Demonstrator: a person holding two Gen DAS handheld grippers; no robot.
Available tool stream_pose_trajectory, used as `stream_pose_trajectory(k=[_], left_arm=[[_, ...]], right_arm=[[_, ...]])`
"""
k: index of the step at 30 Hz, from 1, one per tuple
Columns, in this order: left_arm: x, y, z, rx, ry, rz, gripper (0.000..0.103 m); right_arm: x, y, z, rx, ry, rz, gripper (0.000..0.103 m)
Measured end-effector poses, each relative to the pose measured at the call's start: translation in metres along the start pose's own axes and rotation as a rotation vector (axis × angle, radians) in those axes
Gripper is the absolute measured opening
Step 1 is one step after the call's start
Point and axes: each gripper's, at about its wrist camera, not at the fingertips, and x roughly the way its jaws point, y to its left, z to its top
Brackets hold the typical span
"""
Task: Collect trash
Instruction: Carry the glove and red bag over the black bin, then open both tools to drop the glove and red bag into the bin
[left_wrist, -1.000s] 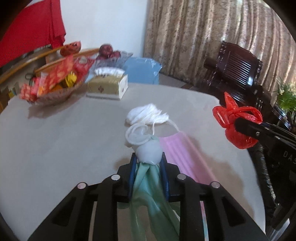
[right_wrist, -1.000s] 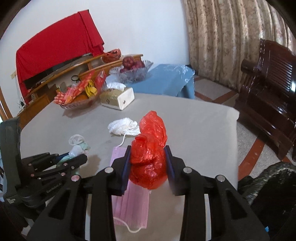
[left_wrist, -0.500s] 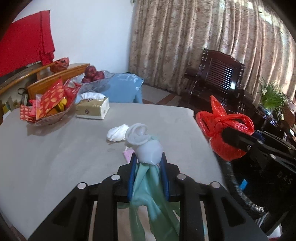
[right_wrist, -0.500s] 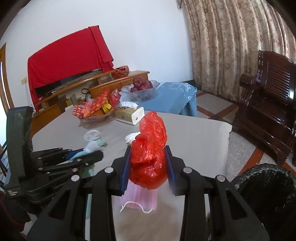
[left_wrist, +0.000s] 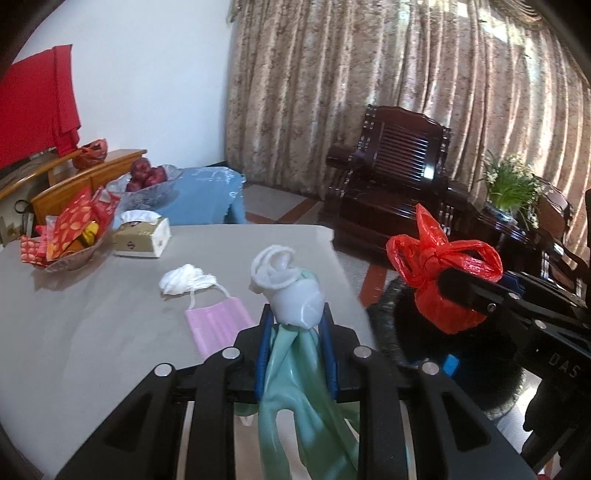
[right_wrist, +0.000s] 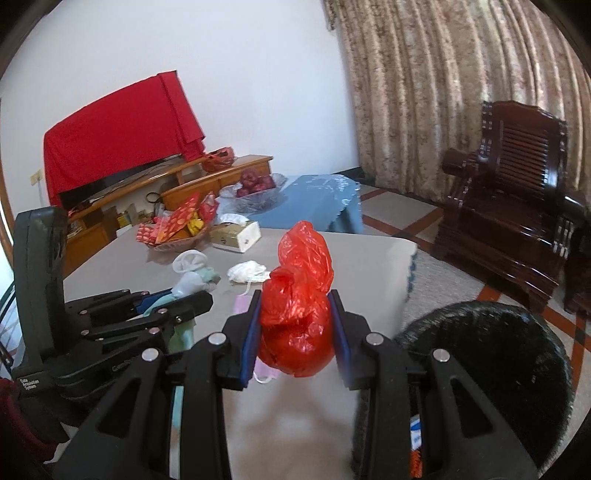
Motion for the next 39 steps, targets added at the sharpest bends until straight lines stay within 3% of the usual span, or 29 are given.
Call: stream_pose_trajectory(k=[13,24,32,39], left_arm=[[0.007,-0.071,0.0,0.091,-0.005,-0.091,0.024],[0.041,-0.137,-0.007,0.175,0.031,-0.195,0.025],[0.081,-0.186,-0.016,0.237,0.076,-0.27,0.025],[0.116,-0.207,-0.02,0.28,0.091,-0.283,0.025]], right_arm=[[-0.047,-0.052,-0.026,0.07,-0.026,-0.118,0.034],[-0.077,-0.107,-0.05,0.118,-0.035,-0.257,0.034],[-0.073,-0.154,-0.078,0.177,0.016,-0.343,0.034],[-0.058,-0.19,-0.102,0.237,0.058,-0.382,0.034]])
